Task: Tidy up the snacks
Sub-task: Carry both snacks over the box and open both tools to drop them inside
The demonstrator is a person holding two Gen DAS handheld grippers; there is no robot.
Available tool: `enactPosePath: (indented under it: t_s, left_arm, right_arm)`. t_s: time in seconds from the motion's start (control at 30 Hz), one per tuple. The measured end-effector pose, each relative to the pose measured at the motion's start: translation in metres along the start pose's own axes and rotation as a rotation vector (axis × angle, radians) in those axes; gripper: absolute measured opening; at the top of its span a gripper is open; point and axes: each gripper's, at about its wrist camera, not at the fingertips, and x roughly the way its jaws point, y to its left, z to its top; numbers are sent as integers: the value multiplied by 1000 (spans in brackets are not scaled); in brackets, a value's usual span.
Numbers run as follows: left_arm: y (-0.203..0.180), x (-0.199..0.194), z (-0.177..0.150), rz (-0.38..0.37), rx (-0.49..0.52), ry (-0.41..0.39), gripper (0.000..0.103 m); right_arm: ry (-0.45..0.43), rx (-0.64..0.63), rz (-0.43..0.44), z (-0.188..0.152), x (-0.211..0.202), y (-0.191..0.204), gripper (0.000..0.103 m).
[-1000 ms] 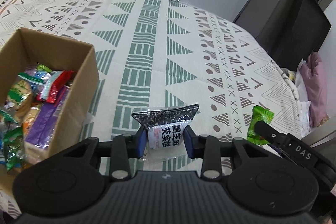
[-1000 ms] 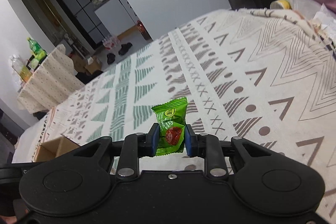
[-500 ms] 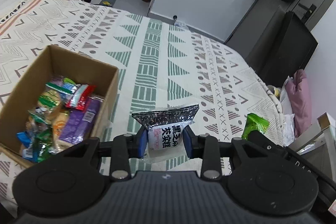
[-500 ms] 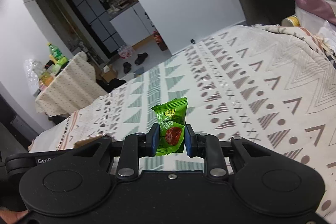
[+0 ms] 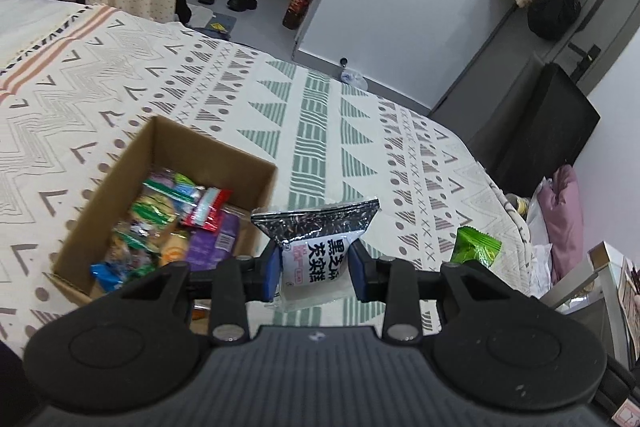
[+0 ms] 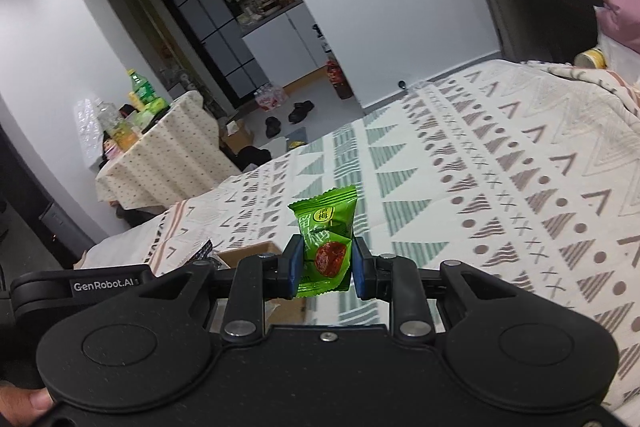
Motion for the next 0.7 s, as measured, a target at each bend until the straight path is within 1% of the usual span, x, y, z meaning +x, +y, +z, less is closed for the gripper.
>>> enactPosePath:
  t_s: [0.3,0.57,0.7]
  left_arm:
    - [39,-17,17,23,-45,-32,34]
    - [76,-14,27,41,-98,-25,34]
    - [93,-8,29,52,-120,-9,34]
  right_arm:
    - [26,-52,44,-7,15,40,25]
    - [72,-89,55,-17,37,66,25]
    - [95,-99,59,-23,48,77,25]
